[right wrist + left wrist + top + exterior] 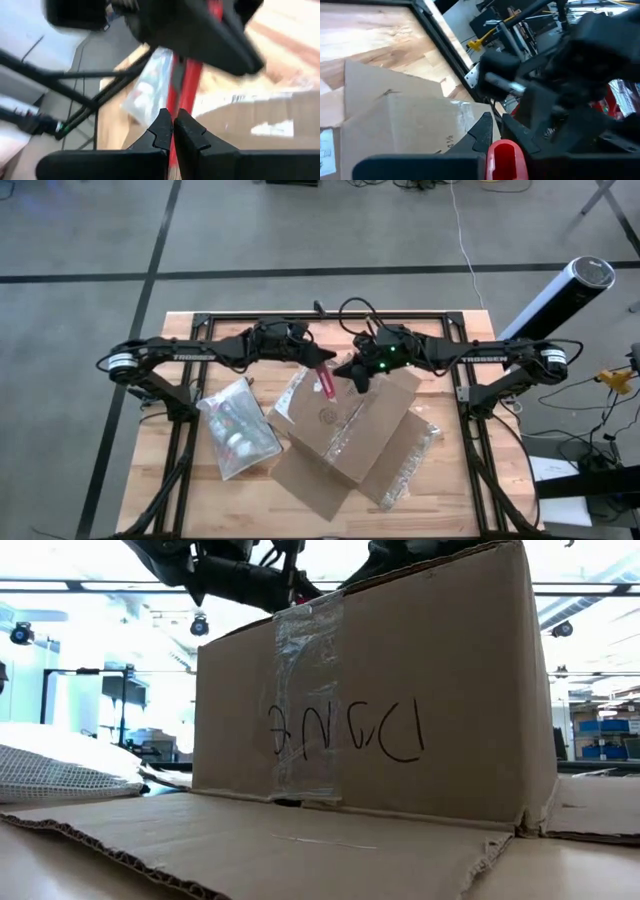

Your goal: Unpack boxes

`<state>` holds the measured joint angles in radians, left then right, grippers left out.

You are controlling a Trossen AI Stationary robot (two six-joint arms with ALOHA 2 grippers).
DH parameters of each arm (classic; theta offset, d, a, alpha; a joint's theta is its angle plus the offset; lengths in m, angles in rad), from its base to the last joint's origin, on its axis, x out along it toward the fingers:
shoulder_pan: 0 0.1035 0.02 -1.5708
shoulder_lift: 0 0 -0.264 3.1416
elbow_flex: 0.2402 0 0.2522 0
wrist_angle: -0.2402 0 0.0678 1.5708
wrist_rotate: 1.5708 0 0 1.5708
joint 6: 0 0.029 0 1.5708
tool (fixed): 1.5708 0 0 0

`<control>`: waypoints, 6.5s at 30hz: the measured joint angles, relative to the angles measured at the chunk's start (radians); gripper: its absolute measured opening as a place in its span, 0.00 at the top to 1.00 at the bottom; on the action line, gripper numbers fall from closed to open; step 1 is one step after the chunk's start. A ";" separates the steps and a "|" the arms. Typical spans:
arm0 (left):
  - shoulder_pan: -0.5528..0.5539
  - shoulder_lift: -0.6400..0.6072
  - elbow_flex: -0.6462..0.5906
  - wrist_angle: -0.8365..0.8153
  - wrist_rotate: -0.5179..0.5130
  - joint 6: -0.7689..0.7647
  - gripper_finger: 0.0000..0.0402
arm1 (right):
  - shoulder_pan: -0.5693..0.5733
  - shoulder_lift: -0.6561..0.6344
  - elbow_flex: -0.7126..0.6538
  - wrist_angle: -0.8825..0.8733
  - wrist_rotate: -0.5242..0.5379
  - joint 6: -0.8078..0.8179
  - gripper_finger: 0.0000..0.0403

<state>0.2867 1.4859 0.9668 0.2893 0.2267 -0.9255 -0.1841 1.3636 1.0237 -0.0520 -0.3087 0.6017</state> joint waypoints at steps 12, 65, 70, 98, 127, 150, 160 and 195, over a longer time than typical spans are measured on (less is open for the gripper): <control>-0.002 -0.022 0.000 0.058 0.073 0.043 0.96 | 0.000 0.015 0.000 0.071 -0.062 -0.018 0.59; -0.024 -0.238 0.000 0.048 -0.017 0.173 0.44 | -0.115 0.055 -0.001 0.254 -0.203 -0.097 0.95; -0.139 -0.305 0.000 -0.192 -0.023 0.273 0.46 | -0.190 0.031 0.000 0.175 -0.194 -0.151 0.95; -0.393 -0.016 0.006 -0.711 -0.080 0.395 0.95 | -0.312 0.005 0.000 -0.135 -0.355 -0.393 0.95; -0.222 -0.144 -0.004 -0.789 -0.184 0.312 1.00 | -0.563 0.002 -0.001 -0.481 0.015 -0.811 0.95; -0.376 -0.136 -0.002 -0.981 -0.298 -0.067 1.00 | -0.497 0.045 -0.019 -0.665 -0.103 -0.909 0.95; -0.218 -0.099 -0.002 -1.006 -0.357 0.009 1.00 | -0.339 0.041 -0.025 -0.756 -0.158 -0.823 0.95; -0.093 -0.296 -0.001 -1.107 -0.394 0.210 1.00 | -0.064 -0.185 -0.029 -0.668 -0.187 -0.422 0.95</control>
<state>0.1932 1.1897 0.9661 -0.8176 -0.1678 -0.7150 -0.2485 1.1786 0.9947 -0.7196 -0.4956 0.1798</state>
